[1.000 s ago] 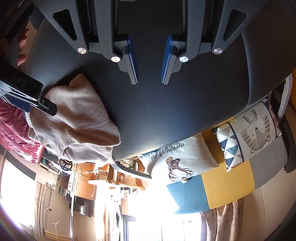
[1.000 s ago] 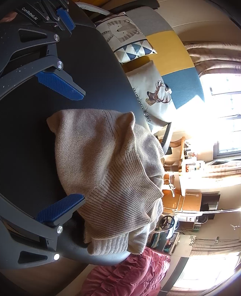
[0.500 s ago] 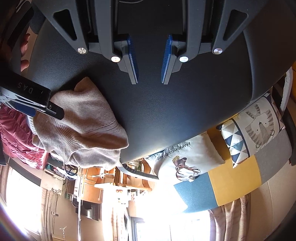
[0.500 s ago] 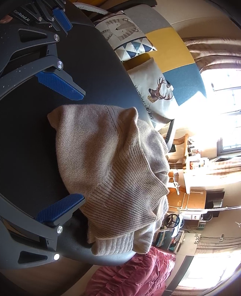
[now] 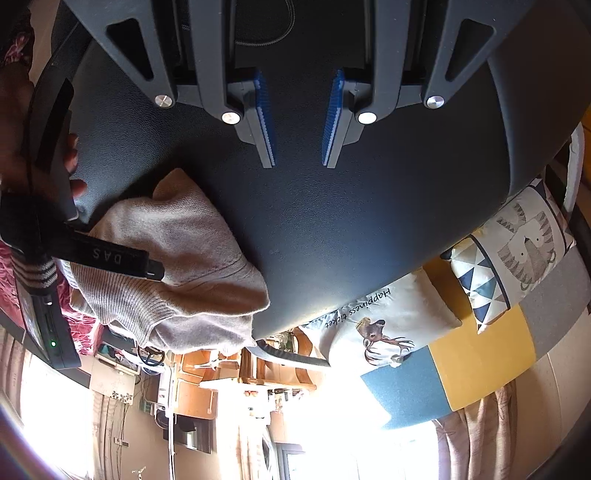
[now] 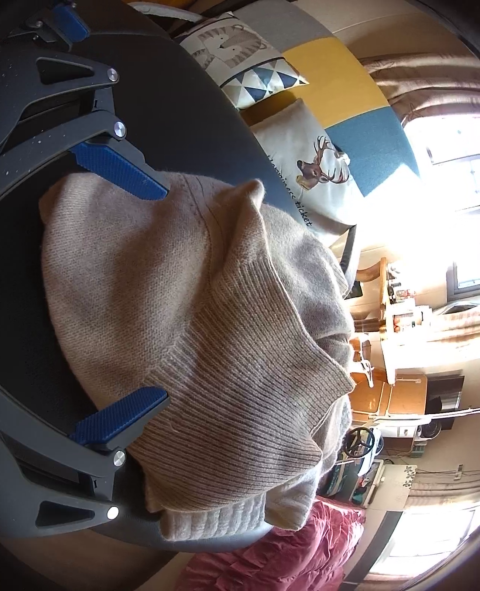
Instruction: Fold clothes
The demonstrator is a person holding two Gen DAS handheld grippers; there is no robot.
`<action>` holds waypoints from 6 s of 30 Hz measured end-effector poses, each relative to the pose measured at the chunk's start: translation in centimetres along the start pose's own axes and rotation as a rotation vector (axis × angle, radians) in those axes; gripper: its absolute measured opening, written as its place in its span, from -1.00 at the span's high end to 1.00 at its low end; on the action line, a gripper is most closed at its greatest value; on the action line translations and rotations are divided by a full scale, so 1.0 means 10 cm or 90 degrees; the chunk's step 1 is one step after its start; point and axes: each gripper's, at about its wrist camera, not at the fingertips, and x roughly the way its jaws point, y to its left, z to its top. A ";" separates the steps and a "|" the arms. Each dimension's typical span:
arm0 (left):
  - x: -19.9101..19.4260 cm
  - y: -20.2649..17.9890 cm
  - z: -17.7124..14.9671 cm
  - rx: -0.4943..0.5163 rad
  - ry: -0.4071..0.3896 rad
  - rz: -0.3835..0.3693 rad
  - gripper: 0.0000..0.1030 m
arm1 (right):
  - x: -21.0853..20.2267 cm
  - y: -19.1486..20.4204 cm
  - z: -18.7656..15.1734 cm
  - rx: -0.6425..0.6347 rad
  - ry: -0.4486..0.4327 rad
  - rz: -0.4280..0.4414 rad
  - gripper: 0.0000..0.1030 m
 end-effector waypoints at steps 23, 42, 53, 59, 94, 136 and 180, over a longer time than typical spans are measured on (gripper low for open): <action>0.29 0.28 -0.31 -0.113 0.087 -0.027 0.50 | 0.36 -0.09 -0.24 0.017 0.030 -0.007 -0.99; 0.22 0.35 -0.21 -0.145 0.094 -0.005 0.50 | -0.06 0.30 -0.58 -0.003 0.009 0.108 0.71; 0.09 0.48 -0.17 -0.123 0.099 0.042 0.50 | -0.14 0.94 -1.07 -0.046 0.070 0.202 0.84; 0.11 0.59 -0.14 -0.134 0.108 0.032 0.50 | -0.32 0.93 -1.29 -0.004 0.110 0.268 0.84; 0.62 -0.36 0.45 0.118 0.091 -0.045 0.36 | -0.64 1.14 -1.67 -0.130 0.043 0.246 0.85; -0.77 1.74 -1.40 -0.179 0.001 -0.089 0.82 | -1.48 2.11 -2.53 -0.273 0.154 0.456 0.84; -0.38 2.06 -1.77 -0.354 -0.046 -0.030 0.78 | -1.60 1.71 -2.30 -0.192 0.076 0.529 0.12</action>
